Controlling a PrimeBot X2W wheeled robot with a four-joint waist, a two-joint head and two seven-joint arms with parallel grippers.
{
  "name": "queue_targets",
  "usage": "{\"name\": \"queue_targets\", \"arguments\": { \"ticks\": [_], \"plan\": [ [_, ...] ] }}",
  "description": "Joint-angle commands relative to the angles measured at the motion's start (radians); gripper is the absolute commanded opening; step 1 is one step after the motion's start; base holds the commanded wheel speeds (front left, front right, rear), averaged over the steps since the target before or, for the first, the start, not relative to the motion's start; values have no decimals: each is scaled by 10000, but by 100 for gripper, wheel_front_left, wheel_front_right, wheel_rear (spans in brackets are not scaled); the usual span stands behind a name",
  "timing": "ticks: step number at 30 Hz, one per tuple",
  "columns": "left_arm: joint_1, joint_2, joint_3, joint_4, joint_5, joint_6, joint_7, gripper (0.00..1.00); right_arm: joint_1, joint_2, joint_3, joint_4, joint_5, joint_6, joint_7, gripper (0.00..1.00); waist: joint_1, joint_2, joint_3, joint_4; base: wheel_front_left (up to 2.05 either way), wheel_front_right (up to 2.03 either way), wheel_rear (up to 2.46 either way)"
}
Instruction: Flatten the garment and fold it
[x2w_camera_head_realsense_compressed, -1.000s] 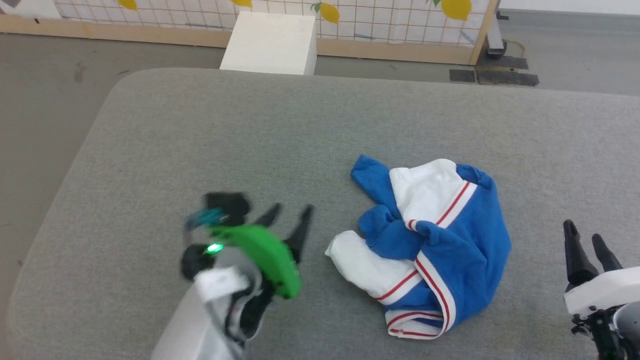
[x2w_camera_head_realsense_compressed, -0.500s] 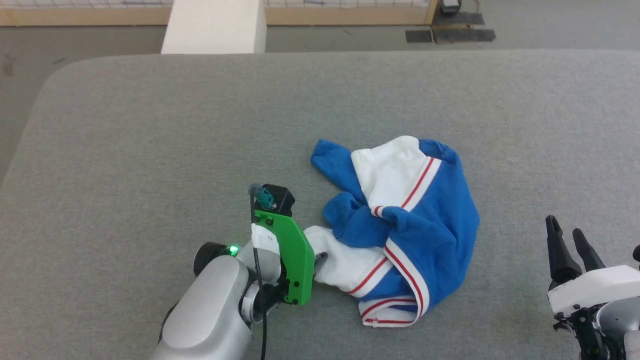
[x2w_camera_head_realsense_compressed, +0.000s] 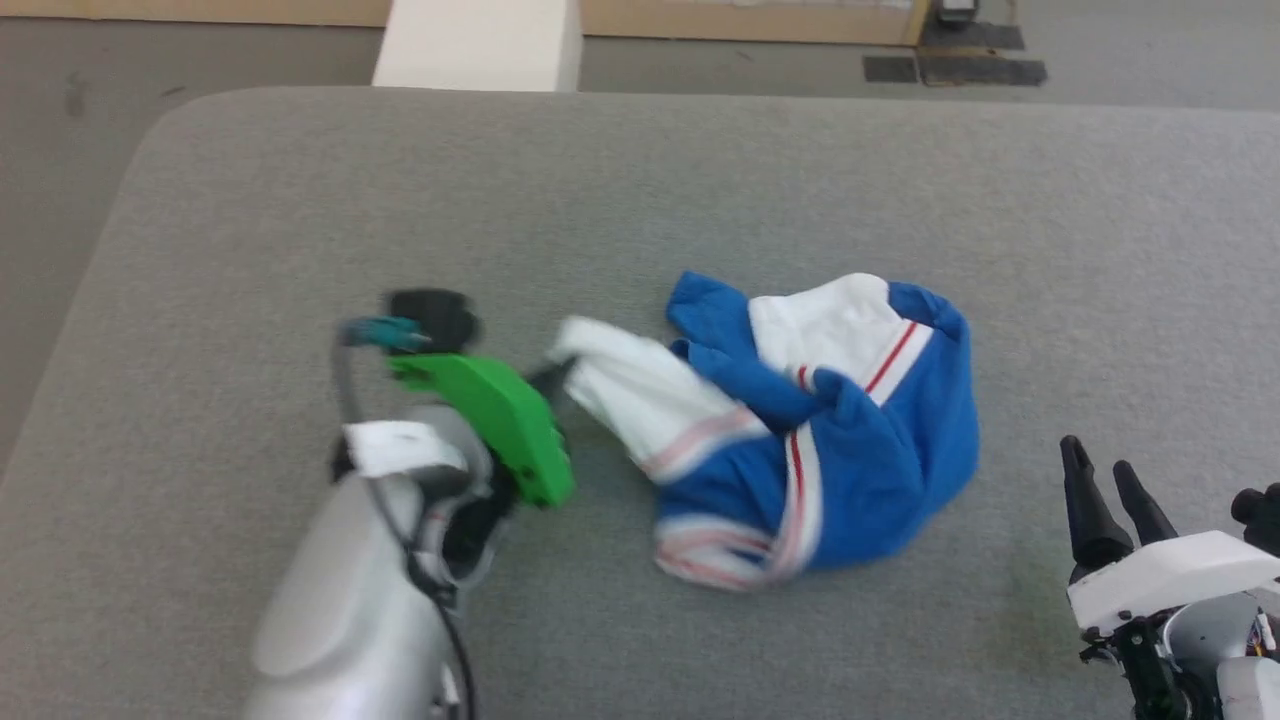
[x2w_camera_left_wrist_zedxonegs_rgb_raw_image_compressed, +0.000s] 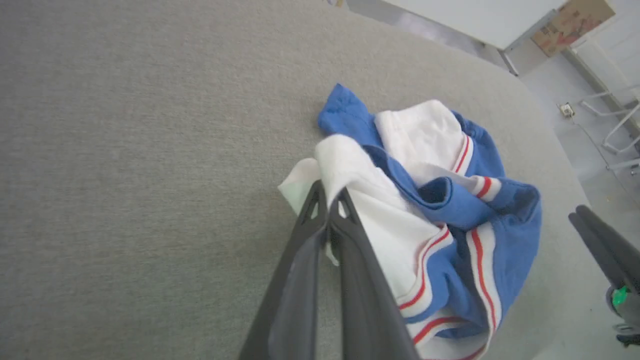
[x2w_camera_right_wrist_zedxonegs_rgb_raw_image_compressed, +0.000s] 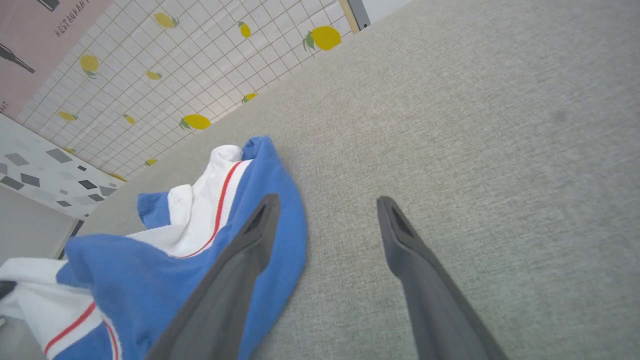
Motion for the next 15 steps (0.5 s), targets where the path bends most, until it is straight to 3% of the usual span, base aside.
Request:
{"name": "queue_targets", "arguments": {
  "ticks": [1,6,10,15],
  "plan": [
    [-204,167,389,-213,-153,206,-305,0,-170,-2,57,44,-36,-11,-27,100,0,0,-301,458,0,0,0],
    [490,683,1721,-977,-313,1108,-1020,0,-201,-2,298,119,-37,-11,24,100,0,0,-506,970,0,0,0],
    [1970,849,2376,-970,-540,1858,-895,0,-237,-2,421,177,-35,-11,69,100,0,0,-574,1231,0,0,0],
    [3359,503,2323,-451,-1050,1974,-375,0,-218,-2,420,237,-186,-11,216,100,0,0,-586,1573,0,0,0]
  ]
}}
